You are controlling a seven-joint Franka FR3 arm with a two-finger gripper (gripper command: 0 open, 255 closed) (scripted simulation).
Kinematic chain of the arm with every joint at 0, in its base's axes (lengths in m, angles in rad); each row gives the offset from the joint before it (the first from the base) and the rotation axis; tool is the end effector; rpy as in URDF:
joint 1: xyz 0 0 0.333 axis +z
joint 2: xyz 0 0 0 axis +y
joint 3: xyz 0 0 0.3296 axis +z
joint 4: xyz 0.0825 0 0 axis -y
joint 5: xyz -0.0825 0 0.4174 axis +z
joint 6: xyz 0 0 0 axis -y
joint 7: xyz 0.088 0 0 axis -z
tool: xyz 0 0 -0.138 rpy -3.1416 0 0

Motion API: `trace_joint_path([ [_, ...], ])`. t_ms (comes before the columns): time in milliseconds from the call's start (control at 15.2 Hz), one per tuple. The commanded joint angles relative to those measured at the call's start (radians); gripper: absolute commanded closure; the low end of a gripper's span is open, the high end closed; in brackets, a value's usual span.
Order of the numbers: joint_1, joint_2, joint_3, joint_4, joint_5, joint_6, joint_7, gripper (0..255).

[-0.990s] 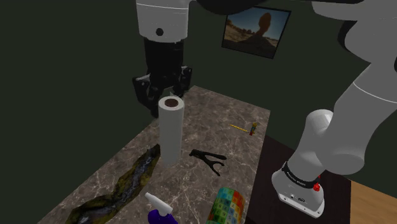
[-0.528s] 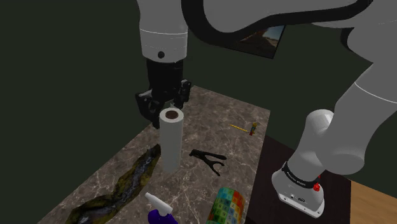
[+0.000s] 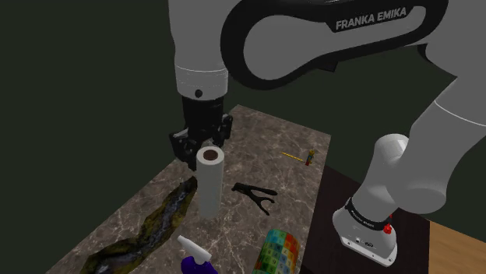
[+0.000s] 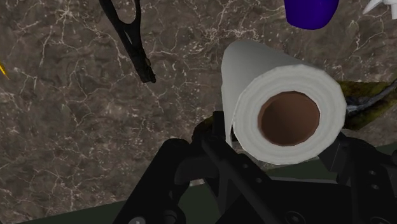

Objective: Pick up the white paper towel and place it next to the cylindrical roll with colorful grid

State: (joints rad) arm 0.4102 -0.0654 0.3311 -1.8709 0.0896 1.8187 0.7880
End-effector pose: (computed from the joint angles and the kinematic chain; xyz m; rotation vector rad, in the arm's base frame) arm 0.4161 0.3992 0.5118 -3.0849 0.1062 0.0592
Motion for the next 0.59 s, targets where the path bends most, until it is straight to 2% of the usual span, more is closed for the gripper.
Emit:
trace_joint_path([
  [0, 0.000, 0.000, 0.000, -0.029, 0.001, 0.029, -0.002, 255],
  [528, 0.002, 0.015, 0.003, -0.120, -0.001, 0.135, -0.005, 255],
])
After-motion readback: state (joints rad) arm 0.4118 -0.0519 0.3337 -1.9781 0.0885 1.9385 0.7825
